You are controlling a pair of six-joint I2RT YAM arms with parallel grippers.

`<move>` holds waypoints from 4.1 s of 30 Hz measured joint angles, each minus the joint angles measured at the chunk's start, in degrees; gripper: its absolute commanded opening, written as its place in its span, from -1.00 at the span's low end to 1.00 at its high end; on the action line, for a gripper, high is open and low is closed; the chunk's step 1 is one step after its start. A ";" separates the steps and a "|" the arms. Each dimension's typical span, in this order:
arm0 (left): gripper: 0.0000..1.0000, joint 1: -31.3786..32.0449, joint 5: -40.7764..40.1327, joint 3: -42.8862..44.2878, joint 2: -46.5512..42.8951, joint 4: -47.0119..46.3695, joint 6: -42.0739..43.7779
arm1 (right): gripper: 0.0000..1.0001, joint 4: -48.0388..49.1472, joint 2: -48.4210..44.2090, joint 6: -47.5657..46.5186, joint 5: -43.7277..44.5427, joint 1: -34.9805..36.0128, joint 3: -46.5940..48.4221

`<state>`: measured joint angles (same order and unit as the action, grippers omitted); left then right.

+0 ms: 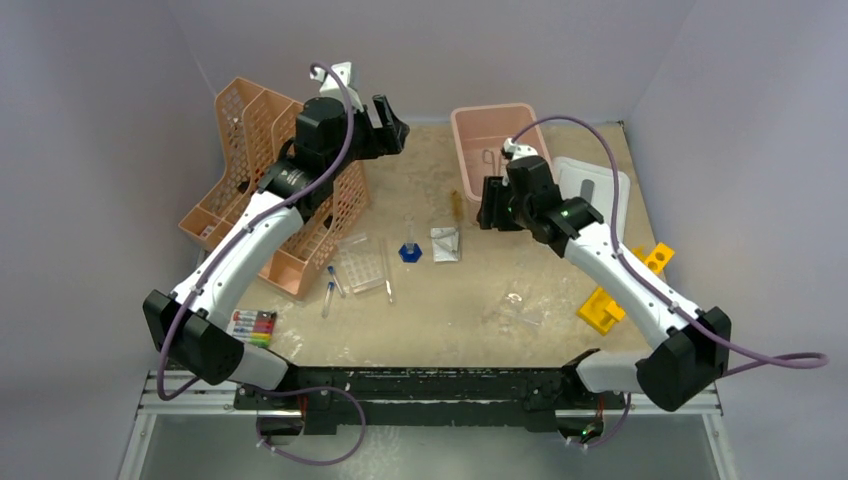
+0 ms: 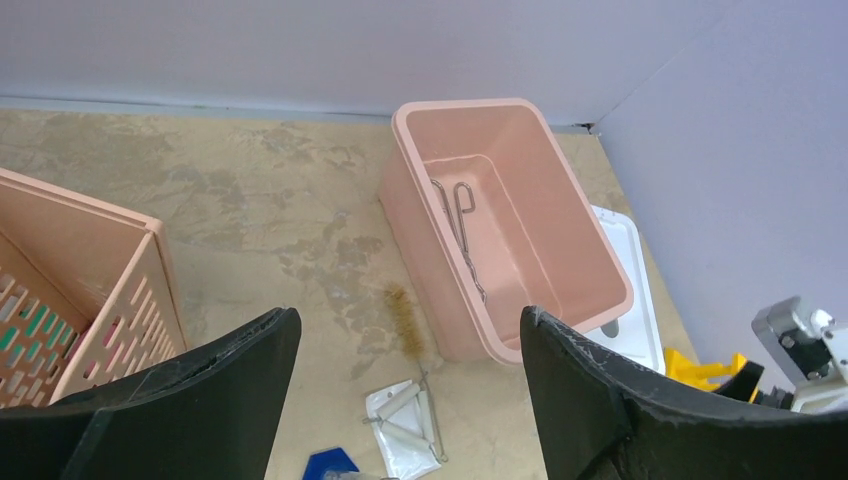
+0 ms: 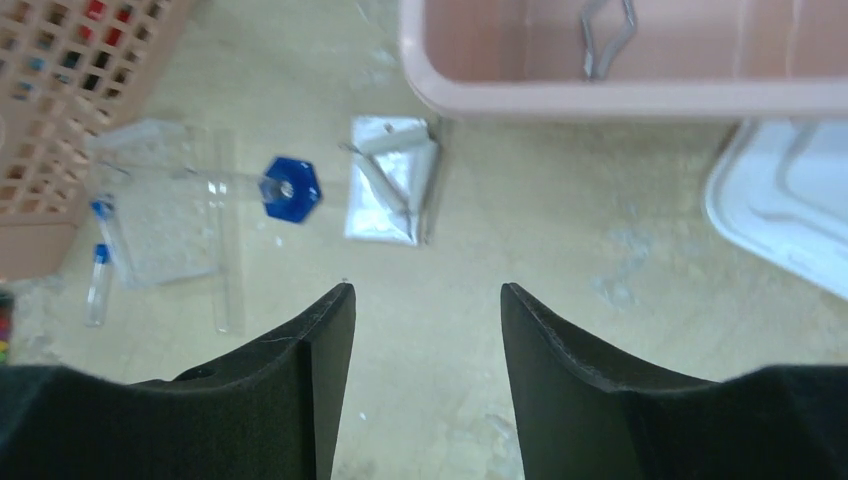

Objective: Organize the chemistry lab equipment

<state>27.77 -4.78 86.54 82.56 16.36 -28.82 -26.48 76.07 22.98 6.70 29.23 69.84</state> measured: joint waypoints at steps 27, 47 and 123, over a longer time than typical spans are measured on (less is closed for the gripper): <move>0.61 0.00 0.72 -3.19 0.07 -0.92 0.09 | 0.87 -19.17 3.43 36.76 13.11 0.09 -14.32; 0.60 0.00 0.70 -4.92 -1.03 -0.90 -0.07 | 0.59 -14.93 4.11 41.53 11.37 0.09 -17.81; 0.60 0.00 -1.62 -5.38 -0.11 -0.81 0.66 | -0.03 -25.35 53.02 -4.98 -3.26 -19.06 49.00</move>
<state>27.77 -6.39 81.17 82.46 15.55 -28.16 -51.83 129.10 18.00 3.44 10.17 118.85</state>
